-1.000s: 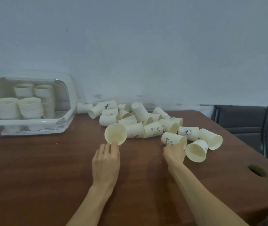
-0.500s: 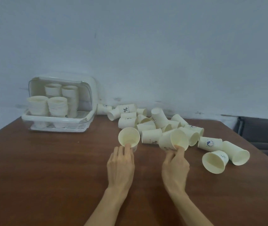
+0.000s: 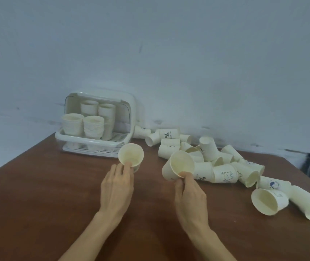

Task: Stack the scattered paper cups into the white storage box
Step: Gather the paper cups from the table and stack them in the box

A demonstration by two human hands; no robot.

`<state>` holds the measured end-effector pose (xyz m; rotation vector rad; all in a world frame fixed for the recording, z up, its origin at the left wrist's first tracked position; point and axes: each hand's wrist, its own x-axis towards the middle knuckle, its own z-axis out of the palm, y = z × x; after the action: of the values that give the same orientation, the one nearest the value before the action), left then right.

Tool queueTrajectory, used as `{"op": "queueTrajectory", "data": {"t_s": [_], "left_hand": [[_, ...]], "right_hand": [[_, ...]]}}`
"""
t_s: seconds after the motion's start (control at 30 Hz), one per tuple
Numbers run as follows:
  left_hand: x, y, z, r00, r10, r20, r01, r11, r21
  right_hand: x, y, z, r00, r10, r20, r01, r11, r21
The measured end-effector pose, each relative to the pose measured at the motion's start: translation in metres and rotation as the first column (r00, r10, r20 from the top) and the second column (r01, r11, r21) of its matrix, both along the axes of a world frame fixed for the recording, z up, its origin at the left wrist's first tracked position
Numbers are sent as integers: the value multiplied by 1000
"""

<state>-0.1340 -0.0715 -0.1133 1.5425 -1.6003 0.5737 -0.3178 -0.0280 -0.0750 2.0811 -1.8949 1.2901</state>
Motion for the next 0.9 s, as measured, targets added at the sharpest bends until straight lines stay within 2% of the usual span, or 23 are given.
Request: {"op": "queueTrajectory", "data": {"t_s": [0.27, 0.63, 0.9], "left_hand": [[76, -30, 2, 993, 50, 107, -46, 998, -47], [123, -38, 1, 955, 232, -187, -249, 966, -74], [127, -40, -6, 938, 274, -212, -288, 957, -37]], "right_hand": [[48, -22, 11, 984, 158, -84, -159, 987, 1], [136, -89, 57, 915, 323, -243, -338, 941, -21], [206, -151, 95, 918, 343, -201, -352, 936, -10]]}}
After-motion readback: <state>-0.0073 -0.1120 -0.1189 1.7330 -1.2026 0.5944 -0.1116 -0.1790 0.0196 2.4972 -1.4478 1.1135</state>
